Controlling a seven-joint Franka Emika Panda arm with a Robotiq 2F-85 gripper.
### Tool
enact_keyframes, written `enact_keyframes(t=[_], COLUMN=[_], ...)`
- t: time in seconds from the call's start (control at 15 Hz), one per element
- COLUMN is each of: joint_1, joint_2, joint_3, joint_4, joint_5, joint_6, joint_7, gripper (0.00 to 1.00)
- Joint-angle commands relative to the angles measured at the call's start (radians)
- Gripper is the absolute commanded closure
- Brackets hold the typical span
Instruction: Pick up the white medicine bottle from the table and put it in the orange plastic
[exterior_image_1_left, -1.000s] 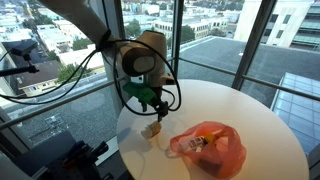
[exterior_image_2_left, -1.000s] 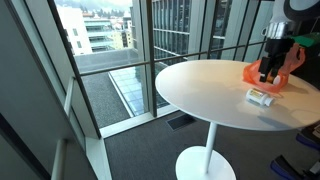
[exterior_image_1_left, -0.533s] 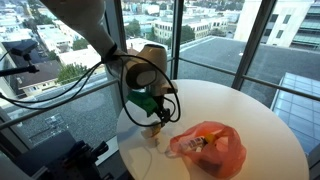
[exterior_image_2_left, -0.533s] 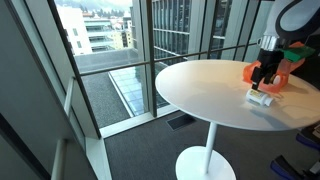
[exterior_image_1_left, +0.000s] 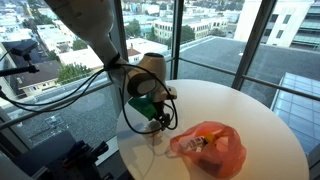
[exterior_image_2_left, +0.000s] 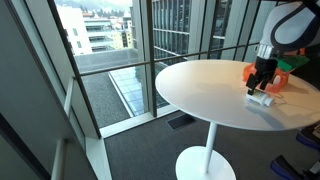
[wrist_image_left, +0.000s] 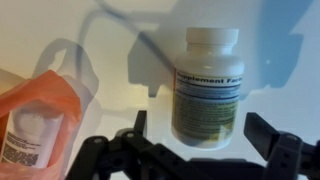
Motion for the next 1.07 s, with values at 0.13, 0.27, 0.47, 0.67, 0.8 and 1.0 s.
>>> enact_keyframes(t=[0.13, 0.27, 0.47, 0.67, 0.8, 1.0], joint_1=[0.009, 0.010, 0.005, 0.002, -0.001, -0.001], joint_2=[0.045, 0.047, 0.002, -0.056, -0.091, -0.140], joint_3=[0.001, 0.000, 0.005, -0.004, -0.013, -0.043], joint_4=[0.032, 0.034, 0.018, 0.007, 0.009, 0.011], joint_5=[0.006, 0.005, 0.007, 0.000, -0.007, -0.036], joint_6=[0.006, 0.006, 0.001, -0.017, -0.037, -0.060], joint_7=[0.050, 0.057, 0.042, 0.039, 0.042, 0.063], gripper=[0.49, 0.64, 0.64, 0.64, 0.64, 0.64])
